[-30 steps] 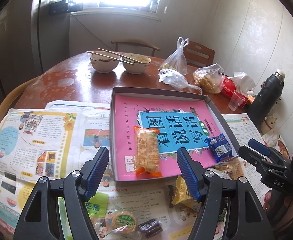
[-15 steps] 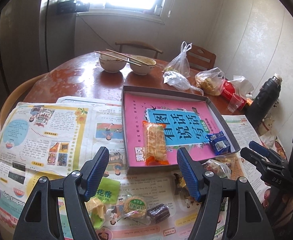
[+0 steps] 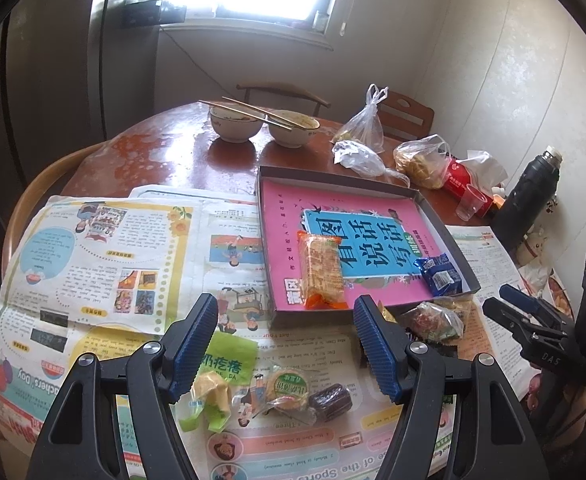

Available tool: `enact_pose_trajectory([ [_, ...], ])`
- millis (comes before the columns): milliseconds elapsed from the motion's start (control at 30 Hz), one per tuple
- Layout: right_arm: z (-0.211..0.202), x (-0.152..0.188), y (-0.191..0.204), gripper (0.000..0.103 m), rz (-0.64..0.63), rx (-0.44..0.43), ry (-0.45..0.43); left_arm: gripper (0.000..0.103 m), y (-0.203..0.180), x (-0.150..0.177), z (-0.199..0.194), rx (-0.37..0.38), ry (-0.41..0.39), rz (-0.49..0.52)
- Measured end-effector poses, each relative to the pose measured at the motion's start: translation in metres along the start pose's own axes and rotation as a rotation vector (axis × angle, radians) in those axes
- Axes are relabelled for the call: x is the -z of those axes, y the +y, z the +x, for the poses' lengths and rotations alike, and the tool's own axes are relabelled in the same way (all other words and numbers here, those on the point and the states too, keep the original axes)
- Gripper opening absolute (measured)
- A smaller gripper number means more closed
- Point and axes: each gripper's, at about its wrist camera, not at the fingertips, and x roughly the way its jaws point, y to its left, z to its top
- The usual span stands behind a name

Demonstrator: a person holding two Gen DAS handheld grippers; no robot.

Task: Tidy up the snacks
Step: 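Withdraw both tools from the tray back toward the remaining snacks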

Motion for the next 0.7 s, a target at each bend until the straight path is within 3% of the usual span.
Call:
enact_pose_trajectory([
  [700, -0.006, 0.010, 0.000, 0.079, 0.003, -0.001, 0.013, 0.072, 0.018, 0.020, -0.008, -0.058, 0.041, -0.017],
])
